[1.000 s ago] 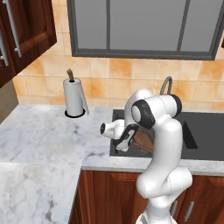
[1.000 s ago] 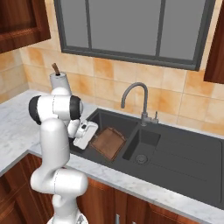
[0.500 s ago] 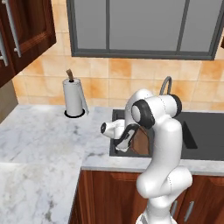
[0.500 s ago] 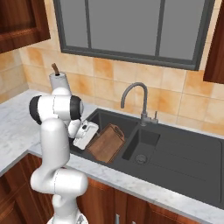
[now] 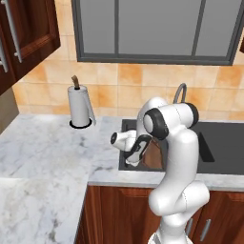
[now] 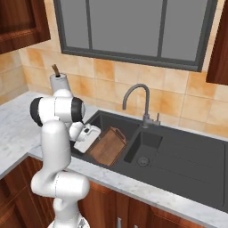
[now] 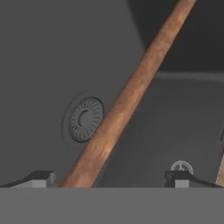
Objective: Move the cutting board and knife to the sink. Then move spray from the shelves to the counter.
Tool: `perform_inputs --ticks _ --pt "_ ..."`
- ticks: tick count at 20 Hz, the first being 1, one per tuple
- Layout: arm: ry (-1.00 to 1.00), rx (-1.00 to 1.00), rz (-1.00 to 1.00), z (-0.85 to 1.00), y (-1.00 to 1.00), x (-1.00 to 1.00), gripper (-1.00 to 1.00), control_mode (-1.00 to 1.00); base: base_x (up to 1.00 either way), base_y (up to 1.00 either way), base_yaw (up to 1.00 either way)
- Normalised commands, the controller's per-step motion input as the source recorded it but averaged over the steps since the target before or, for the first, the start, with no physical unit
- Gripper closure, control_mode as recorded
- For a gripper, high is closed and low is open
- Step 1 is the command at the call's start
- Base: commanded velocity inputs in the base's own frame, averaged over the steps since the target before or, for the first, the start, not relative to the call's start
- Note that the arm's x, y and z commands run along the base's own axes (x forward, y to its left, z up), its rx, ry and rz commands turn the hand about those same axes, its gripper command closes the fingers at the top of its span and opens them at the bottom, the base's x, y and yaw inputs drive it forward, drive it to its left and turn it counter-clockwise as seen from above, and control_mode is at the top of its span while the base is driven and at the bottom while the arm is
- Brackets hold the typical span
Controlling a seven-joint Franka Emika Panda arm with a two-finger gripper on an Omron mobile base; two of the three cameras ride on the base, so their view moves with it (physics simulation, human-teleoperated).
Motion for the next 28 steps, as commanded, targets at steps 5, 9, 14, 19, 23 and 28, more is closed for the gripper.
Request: perform_inputs --ticks 5,9,14,19,23,28 --pt "-0.11 0.13 -0.04 0.07 0.46 0.02 -1.0 -1.0 0.0 0.0 0.0" --pt "-0.14 0.17 -0.02 0.15 0.5 0.03 -1.0 -1.0 0.0 0.0 0.0" --pt "-0.13 0.14 0.0 0.26 0.47 0.07 -1.0 -1.0 0.0 0.0 0.0" --pt "-0.02 0.13 0.0 0.3 0.31 0.04 -1.0 -1.0 0.0 0.0 0.0" --pt "0.0 0.15 0.0 0.31 0.22 0.0 -1.0 -1.0 0.0 0.0 0.0" --pt "0.0 0.17 0.0 0.33 0.1 0.0 -1.0 -1.0 0.0 0.0 0.0"
